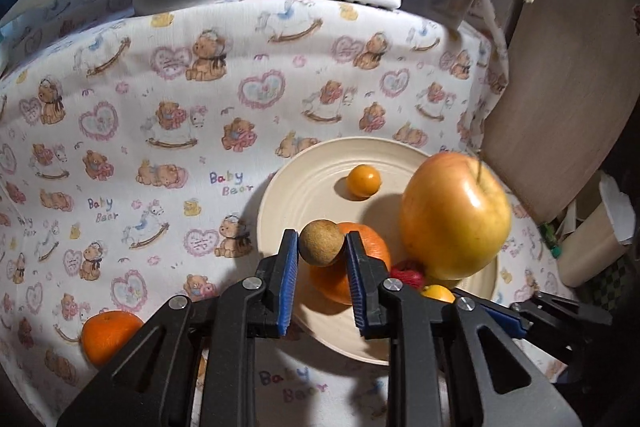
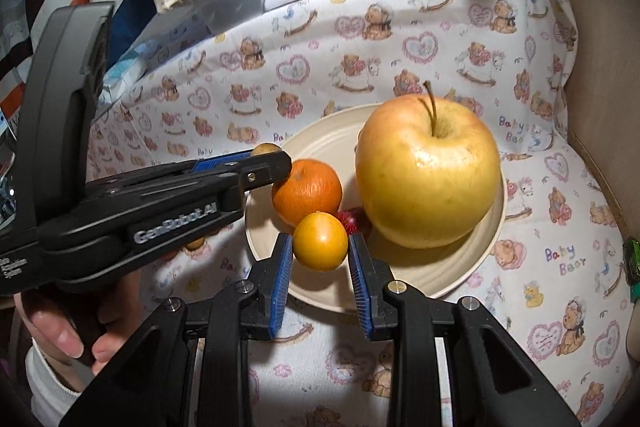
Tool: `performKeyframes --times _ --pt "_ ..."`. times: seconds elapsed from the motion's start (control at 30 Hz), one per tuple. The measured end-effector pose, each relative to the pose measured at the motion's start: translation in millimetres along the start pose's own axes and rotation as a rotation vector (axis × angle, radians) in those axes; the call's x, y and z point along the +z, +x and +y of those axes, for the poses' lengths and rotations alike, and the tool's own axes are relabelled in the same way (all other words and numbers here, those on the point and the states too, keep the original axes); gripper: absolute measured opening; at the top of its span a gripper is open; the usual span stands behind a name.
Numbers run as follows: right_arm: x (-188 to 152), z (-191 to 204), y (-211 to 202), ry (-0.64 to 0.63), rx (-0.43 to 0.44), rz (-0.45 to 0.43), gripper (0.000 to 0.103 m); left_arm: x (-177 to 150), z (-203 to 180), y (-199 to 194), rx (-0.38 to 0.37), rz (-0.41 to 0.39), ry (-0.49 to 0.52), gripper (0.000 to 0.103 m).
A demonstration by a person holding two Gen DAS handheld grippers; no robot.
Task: Organize fruits
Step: 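Lower the brown fruit onto the plate with the left tool while the right tool places the yellow tomato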
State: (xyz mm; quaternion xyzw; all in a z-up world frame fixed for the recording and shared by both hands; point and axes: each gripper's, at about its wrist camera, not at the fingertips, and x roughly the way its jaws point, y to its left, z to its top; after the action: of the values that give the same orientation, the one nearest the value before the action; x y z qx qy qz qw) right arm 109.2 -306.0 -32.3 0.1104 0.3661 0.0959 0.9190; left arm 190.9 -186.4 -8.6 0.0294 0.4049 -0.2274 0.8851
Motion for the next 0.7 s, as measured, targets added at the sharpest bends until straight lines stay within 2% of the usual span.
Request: performKeyframes --times 0.4,0.7 --pt "0.5 0.3 7.9 -0.016 -0.016 0.035 0.030 0.1 6.5 -0.4 0.044 -0.015 0.015 0.023" --pt "0.5 1.4 9.1 -0.024 -0.019 0.036 0.030 -1.5 7.5 -7.1 0.026 -0.026 0.002 0.024"
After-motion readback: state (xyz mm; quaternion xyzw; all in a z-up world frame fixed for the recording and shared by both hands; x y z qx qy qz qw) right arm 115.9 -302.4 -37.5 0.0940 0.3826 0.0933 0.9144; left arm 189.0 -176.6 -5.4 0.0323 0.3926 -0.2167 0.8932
